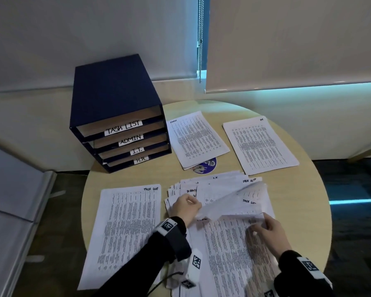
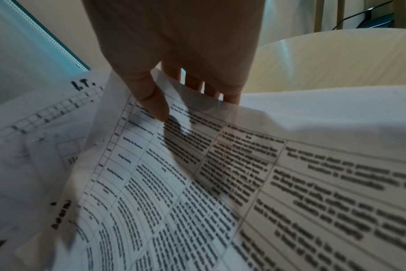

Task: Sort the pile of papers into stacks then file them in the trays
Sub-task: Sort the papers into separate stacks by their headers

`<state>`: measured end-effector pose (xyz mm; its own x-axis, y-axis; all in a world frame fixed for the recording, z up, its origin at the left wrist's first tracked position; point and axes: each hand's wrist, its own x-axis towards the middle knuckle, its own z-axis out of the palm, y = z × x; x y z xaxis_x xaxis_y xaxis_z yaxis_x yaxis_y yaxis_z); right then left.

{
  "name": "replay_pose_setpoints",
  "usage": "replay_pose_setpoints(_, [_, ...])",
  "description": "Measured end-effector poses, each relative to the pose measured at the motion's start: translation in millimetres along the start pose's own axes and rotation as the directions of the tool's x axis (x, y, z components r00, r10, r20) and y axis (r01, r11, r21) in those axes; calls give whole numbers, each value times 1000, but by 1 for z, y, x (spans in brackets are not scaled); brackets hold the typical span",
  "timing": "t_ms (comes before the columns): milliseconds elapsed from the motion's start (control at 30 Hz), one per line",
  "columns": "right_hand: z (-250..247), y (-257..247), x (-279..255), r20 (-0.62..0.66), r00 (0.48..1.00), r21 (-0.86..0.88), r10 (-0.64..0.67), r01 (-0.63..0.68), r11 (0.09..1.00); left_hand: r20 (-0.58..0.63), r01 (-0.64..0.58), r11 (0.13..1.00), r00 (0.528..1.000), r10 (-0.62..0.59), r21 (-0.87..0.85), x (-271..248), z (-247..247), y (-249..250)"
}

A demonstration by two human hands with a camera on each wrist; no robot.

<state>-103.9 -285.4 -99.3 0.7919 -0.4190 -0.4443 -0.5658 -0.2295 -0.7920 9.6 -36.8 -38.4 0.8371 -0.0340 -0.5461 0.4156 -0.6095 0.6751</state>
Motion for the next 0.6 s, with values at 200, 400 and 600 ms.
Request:
replay_pose_setpoints(200, [0, -1, 0, 22, 1000, 1, -10, 10, 1000, -179, 183, 972, 971, -156, 146, 15, 9, 0])
replay_pose_setpoints(400, [0, -2, 0, 18, 999, -47, -42, 43, 998, -138, 180, 983, 975, -172, 45, 24, 2, -2])
replay_pose_setpoints(600, [2, 2, 4, 23, 999, -49, -35, 36, 998, -241, 30, 999, 970, -26, 13, 11, 13, -14])
